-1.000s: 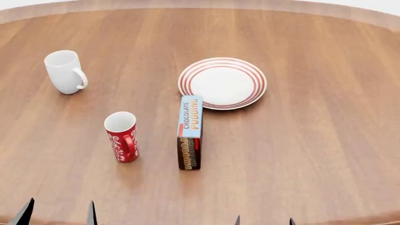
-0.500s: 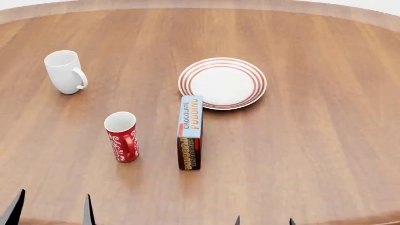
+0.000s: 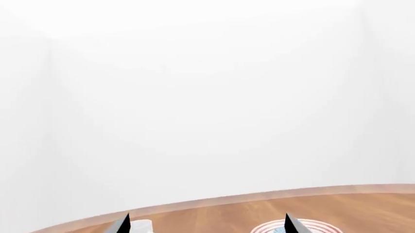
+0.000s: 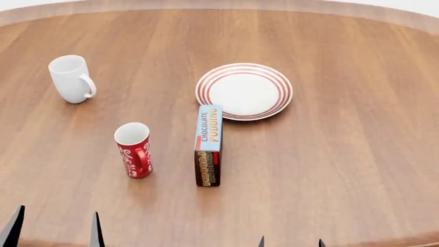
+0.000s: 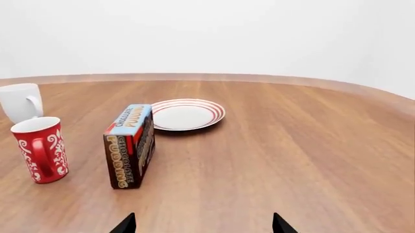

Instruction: Pick up the red mug and put it on the plate

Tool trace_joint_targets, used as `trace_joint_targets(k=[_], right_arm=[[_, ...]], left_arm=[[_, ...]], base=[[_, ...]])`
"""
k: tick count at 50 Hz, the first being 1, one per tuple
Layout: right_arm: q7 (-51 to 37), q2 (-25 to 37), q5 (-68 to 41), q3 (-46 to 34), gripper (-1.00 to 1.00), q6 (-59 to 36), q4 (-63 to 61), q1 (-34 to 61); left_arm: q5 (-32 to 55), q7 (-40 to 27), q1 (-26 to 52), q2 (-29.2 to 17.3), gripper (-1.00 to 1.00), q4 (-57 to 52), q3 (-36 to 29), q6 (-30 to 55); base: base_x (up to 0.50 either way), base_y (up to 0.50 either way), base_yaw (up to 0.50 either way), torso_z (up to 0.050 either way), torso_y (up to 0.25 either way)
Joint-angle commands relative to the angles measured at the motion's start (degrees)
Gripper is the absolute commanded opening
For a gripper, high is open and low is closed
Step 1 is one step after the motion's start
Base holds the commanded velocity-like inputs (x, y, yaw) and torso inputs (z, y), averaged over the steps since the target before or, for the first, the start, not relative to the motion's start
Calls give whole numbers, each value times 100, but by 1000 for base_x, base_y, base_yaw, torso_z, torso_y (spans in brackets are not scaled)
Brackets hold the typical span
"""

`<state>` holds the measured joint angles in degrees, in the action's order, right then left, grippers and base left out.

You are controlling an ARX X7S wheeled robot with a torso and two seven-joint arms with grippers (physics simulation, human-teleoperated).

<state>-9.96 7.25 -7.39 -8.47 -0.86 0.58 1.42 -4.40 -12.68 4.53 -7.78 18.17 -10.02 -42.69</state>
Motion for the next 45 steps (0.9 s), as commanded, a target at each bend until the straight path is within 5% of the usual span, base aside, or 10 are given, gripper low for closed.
trace_joint_targets(k=[1, 45], right_arm=[[-60, 45, -48, -57, 100, 8, -21, -6], [-161, 215, -134, -304, 100, 15, 22, 56]], left_arm=[[44, -3, 45, -63, 100, 102, -104, -202], [248, -14, 62, -215, 100, 52, -358, -100]], base=[[0, 0, 0, 0, 0], [0, 40, 0, 0, 0]])
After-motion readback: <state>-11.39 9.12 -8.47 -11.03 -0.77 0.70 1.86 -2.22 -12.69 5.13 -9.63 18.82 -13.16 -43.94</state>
